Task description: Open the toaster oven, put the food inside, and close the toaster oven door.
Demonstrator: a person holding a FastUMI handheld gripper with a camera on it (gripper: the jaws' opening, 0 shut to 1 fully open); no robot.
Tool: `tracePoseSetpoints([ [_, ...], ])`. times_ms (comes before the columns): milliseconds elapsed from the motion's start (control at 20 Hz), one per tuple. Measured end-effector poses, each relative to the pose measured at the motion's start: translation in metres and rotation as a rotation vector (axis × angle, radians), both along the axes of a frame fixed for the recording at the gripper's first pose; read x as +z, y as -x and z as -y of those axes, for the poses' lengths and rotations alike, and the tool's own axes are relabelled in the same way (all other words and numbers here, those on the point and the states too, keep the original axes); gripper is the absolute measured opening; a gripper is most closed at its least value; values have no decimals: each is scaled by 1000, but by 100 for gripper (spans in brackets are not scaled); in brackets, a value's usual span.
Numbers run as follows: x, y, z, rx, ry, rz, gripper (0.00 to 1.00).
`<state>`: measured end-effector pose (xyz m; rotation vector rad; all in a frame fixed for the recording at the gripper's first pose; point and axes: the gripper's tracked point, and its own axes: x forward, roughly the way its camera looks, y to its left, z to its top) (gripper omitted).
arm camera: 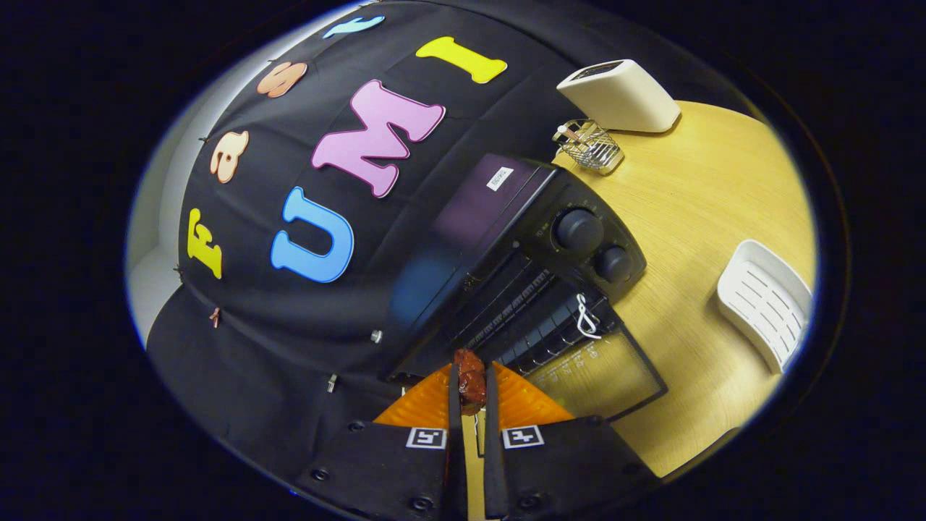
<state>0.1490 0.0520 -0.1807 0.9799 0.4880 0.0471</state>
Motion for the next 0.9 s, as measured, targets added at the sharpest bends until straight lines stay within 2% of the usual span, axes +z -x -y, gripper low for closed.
tracePoseSetpoints([
  [450,-37,-56,-23,-89,-44,111,13],
  [800,-57,-71,-9,-142,63,134,14],
  [900,-56,-69,-4,-155,116,140,18],
])
